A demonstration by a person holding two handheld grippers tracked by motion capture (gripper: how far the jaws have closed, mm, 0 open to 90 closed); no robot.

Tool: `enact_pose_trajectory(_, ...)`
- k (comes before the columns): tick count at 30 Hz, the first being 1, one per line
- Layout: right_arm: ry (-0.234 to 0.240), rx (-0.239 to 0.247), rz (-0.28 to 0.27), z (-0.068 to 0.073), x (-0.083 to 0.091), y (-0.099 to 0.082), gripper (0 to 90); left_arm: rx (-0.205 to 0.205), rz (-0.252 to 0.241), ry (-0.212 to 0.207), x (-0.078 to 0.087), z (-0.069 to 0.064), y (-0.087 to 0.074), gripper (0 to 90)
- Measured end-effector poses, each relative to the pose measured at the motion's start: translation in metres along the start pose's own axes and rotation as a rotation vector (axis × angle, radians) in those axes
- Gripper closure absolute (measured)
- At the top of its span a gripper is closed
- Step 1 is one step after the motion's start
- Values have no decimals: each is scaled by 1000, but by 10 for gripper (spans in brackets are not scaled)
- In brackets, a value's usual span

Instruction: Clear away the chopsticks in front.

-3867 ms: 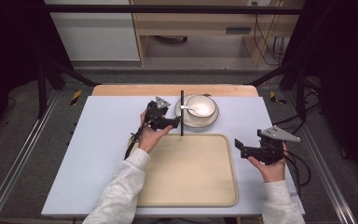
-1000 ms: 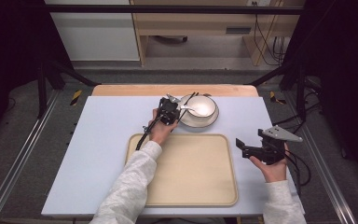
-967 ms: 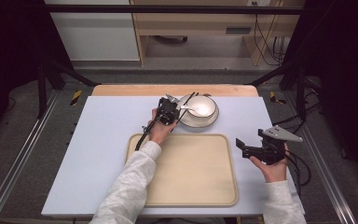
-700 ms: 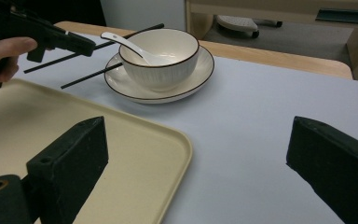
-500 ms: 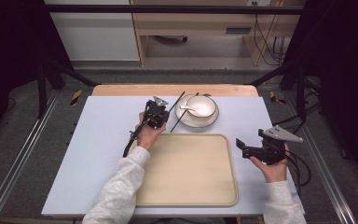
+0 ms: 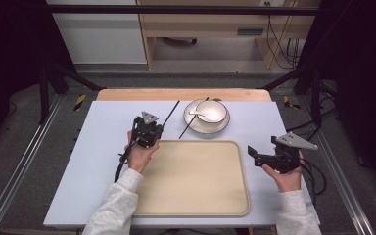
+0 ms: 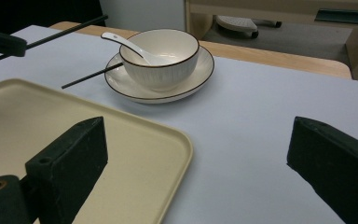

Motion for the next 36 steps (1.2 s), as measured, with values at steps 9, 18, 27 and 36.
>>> enact_pose_trajectory(9, -1, 1, -6, 0, 1, 1, 54, 21, -30, 42, 33, -5, -24, 857)
enact_pose_trajectory(18, 0, -1, -9, 1, 3, 2, 54, 66, -55, 66, 55, -9, -45, 857)
enact_pose_trajectory(27, 4, 1, -4, 2, 2, 1, 54, 156, -72, 68, 76, -12, -81, 857)
enact_pose_trajectory(36, 6, 4, 1, 4, 0, 0, 55, 206, -69, 140, 98, -15, -115, 857)
Point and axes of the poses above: each handheld gripper's, and its own axes: x roughly backward along the jaws, y roughly out of its top, z roughly to its left, the point moved 6 cm from there along -x, roughly forward along the jaws, and after that the axes turned 4 degrees about x, right-handed, at the moved point
